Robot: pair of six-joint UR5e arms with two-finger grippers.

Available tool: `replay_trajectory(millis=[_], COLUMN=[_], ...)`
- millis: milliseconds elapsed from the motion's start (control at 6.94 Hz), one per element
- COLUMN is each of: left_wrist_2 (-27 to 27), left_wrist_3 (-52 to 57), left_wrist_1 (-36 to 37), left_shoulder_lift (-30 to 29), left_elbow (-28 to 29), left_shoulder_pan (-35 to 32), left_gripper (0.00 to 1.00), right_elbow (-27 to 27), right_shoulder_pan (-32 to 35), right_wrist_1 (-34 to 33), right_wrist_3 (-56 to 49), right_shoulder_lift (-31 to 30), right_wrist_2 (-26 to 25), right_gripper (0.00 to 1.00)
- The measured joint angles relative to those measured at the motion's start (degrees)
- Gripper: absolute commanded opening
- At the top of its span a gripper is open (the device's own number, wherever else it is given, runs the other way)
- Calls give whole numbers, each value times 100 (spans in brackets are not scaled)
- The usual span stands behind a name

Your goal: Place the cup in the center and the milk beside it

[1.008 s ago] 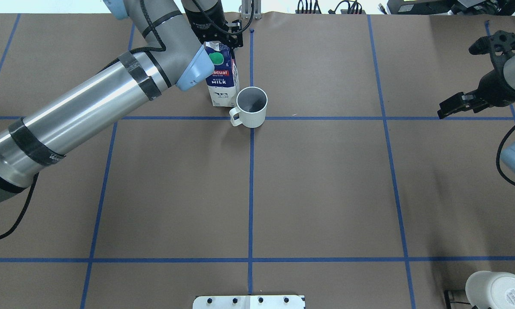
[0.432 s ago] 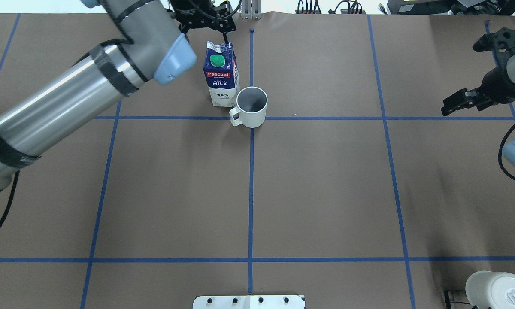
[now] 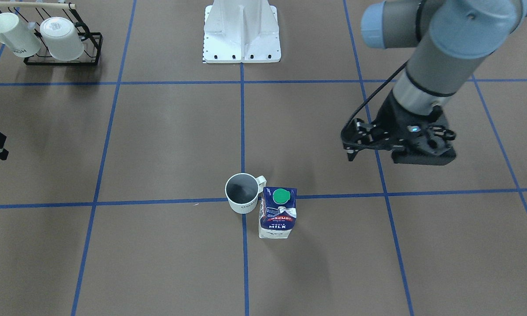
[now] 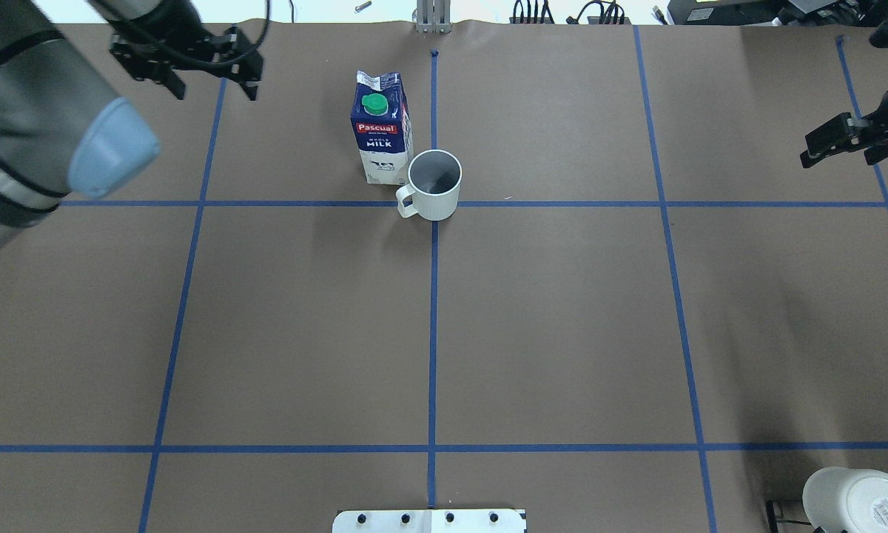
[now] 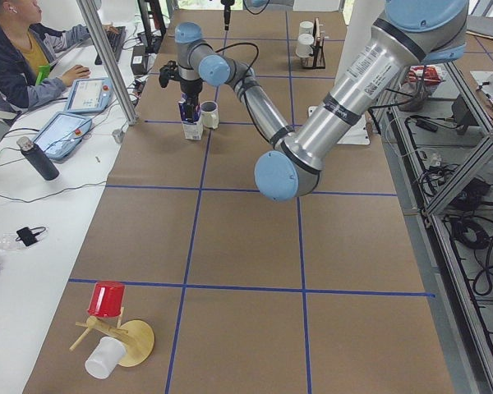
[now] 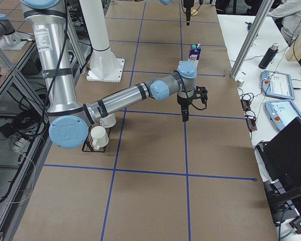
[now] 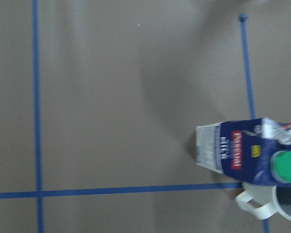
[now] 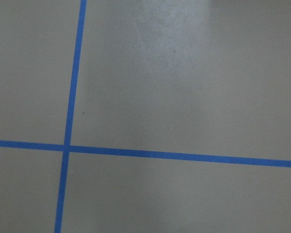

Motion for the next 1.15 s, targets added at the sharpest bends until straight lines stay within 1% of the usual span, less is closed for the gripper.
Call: replay_trajectory(millis=[144, 288, 432, 576, 720, 864, 1153], left_wrist_2=[-10, -8, -7, -24, -94, -279, -574], left_wrist_3=[892, 1868, 2767, 3354, 3583, 3646, 3373], left_wrist_1=[36, 32, 12, -5, -13, -7, 18], left_shoulder_lift=[743, 1456, 2042, 2447, 2688, 2818, 2882], left_elbow=[-422, -677, -783, -807, -810, -788, -708], left_shoulder_pan=[-376, -734, -1093, -1392, -1556, -1652, -1768], left_gripper=[99, 99, 99, 99, 99, 99, 99], right_elbow=[-146, -208, -228, -237, -233, -208, -162], right_shoulder_pan=[277, 539, 774, 949, 1062, 1135, 1201], right_wrist_1=[-34, -50, -74, -167, -382, -638, -900], right_wrist_3=[-222, -338, -454, -670, -996, -1353, -1941], right_shoulder_lift=[13, -1, -29, -48, -53, -67, -145], right_wrist_2=[258, 441, 581, 662, 691, 685, 589], right_gripper=[100, 100, 100, 100, 100, 100, 100])
